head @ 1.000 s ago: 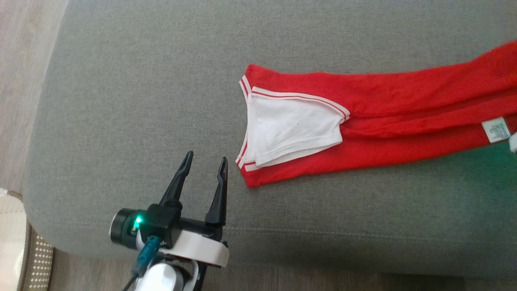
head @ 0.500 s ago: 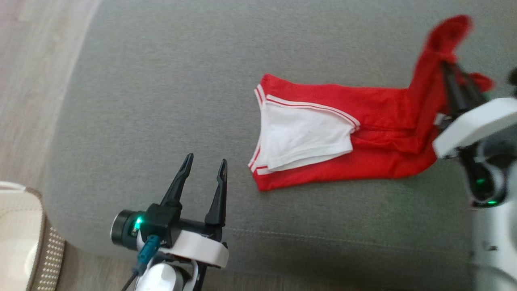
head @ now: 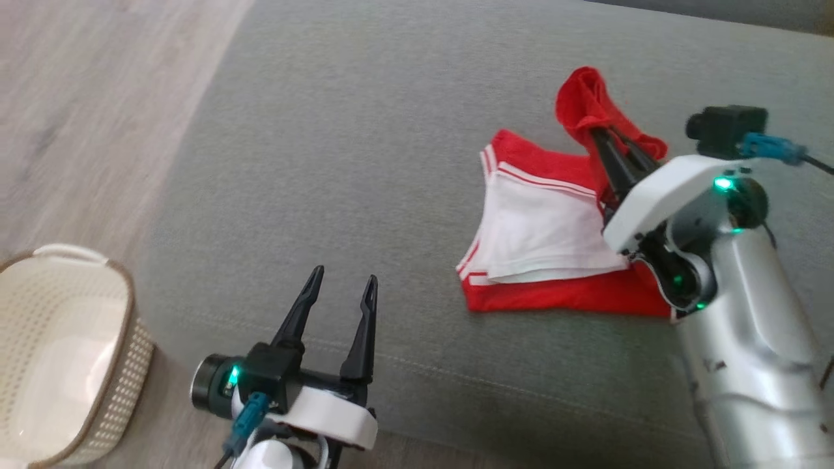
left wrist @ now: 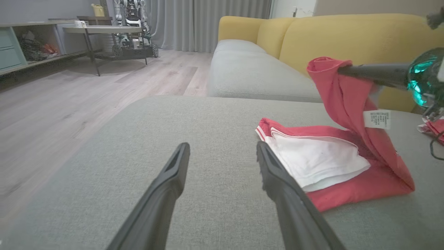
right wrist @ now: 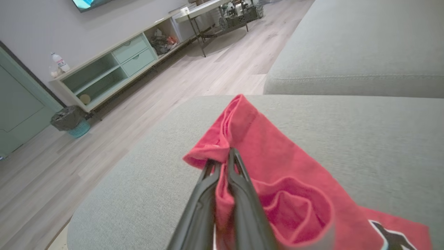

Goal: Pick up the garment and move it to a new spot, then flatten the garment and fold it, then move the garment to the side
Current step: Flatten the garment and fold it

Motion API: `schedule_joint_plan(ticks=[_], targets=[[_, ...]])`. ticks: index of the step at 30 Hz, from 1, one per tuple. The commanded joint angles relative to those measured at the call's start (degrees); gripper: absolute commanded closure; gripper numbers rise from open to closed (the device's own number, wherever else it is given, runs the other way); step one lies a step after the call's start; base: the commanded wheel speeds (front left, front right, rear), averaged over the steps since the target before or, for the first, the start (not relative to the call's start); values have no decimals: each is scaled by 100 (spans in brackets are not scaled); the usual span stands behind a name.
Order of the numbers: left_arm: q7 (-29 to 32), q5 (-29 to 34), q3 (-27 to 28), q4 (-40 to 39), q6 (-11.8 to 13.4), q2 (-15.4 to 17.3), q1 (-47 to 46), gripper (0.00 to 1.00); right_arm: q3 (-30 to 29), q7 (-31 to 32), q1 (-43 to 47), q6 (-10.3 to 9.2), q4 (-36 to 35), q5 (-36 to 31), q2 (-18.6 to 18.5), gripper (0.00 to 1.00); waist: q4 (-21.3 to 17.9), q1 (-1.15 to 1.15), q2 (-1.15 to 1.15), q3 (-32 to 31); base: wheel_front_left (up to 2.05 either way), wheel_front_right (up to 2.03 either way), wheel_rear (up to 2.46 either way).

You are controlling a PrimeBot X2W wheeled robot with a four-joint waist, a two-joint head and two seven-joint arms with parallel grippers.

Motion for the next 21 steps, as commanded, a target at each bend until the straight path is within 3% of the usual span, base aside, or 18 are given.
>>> schedule_joint_plan(ticks=[1, 9, 10, 11, 16, 21], targets=[[-70, -51, 127, -151, 0, -41, -123, 0, 201, -122, -330, -1, 58, 36, 81, 100, 159, 0, 0, 15, 0, 0, 0], [-70, -164, 11, -129, 84, -42, -142, 0, 673, -557, -743, -1, 1469, 318, 82, 100, 359, 0, 0, 44, 0, 0, 0], [-70, -172, 2, -126, 93, -43, -144, 0, 738, -634, -779, -1, 1590, 427, 82, 61, 360, 0, 0, 45, 0, 0, 0], [-70, -180, -5, -120, 104, -43, -145, 0, 812, -720, -819, -1, 1681, 579, 82, 0, 354, 0, 0, 47, 0, 0, 0], [-70, -167, -6, -80, 123, -43, -167, 0, 1186, -1180, -1088, -1, 1797, 1390, 82, 0, 183, 0, 0, 42, 0, 0, 0], [-70, -95, 94, -95, 123, -43, -145, 0, 838, -1564, -1310, -1, 1694, 1164, 82, 0, -122, 0, 0, 4, 0, 0, 0]])
